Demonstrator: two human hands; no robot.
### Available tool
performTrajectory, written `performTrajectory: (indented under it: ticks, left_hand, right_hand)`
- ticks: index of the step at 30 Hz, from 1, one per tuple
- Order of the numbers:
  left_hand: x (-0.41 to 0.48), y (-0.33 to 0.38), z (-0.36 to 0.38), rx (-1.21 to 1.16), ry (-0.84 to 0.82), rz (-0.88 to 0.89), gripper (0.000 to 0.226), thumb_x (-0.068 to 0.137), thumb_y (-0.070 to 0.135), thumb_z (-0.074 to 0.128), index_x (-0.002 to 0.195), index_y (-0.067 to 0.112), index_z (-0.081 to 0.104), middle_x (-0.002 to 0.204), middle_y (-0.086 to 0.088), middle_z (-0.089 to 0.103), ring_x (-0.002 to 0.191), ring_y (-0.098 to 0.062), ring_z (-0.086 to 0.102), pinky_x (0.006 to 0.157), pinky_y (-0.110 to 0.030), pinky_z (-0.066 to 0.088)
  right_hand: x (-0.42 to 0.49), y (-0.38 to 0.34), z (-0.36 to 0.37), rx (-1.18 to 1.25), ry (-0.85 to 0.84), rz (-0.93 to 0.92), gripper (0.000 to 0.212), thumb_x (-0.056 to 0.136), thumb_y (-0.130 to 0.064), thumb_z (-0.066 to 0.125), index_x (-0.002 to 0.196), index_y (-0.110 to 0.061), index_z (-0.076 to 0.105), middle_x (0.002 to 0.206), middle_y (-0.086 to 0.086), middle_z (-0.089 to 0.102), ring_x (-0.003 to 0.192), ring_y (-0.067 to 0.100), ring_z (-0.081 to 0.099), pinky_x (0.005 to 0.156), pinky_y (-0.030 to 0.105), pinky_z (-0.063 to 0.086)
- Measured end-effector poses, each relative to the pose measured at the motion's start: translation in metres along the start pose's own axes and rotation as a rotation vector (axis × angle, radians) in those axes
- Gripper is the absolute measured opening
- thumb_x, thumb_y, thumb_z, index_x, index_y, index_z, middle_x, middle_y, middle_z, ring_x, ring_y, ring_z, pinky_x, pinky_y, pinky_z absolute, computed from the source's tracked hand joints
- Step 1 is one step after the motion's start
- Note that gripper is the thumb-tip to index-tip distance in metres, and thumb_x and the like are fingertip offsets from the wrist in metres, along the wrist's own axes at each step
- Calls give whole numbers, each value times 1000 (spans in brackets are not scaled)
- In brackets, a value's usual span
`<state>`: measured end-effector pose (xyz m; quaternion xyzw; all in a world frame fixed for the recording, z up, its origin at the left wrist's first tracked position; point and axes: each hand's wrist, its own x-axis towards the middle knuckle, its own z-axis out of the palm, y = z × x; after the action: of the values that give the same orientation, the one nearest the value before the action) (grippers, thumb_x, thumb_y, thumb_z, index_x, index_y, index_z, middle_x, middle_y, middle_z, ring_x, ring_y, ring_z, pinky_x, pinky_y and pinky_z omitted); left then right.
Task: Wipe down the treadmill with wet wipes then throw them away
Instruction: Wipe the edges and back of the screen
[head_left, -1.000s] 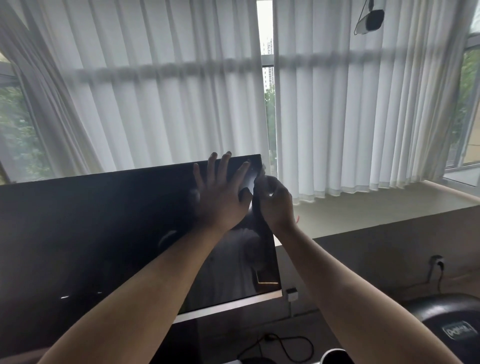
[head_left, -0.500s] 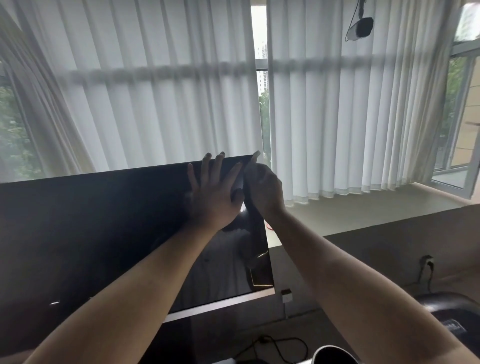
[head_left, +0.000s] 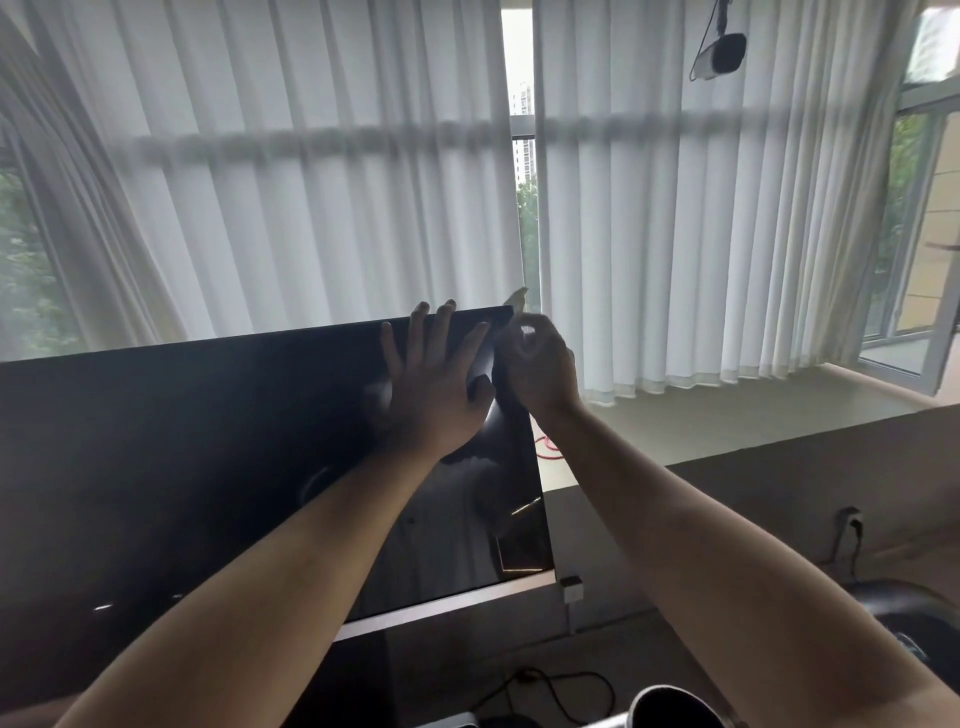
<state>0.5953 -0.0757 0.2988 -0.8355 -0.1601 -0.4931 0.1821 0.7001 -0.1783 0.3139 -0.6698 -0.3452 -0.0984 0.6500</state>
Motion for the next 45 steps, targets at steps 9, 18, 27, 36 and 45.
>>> performTrajectory:
  ticks: [9,18,27,36,45]
  left_hand:
    - [-1,1,1,2,24,1,61,84,33,64,143,28,54,158,-9,38,149,-37,26,118,-66,8]
    - [-1,1,1,-4,52,1,59,83,32,66,141,27,56,157,-9,40,147,-38,29,118,-65,8]
    - [-2,2,0,5,44,4,63,81,31,65,143,27,54,158,-10,39,148,-38,27,118,-65,7]
    - [-4,5,-2,9,-26,16,62,83,32,59,145,28,51,159,-10,36,149,-38,24,119,-65,4]
    - [-4,6,-1,-12,3,1,63,81,31,70,142,24,55,158,-12,38,149,-41,26,117,-67,12]
  right_hand:
    - [-12,15,10,-3,1,-35,30,104,-42,49,110,-19,67,87,-14,67,79,0,62,66,13,44]
    - [-8,12,7,-47,-19,-8,23,102,-35,52,86,-20,61,73,-10,62,66,3,57,54,11,36]
    - [6,-9,8,-7,-65,17,25,104,-30,46,110,-15,65,89,-10,62,83,14,60,65,18,41]
    - [-40,32,9,36,22,18,37,105,-27,45,69,-21,48,64,-8,52,58,4,47,58,25,37]
    - [-12,12,10,85,-24,50,29,105,-33,44,87,-16,59,76,-6,62,68,8,56,55,13,37]
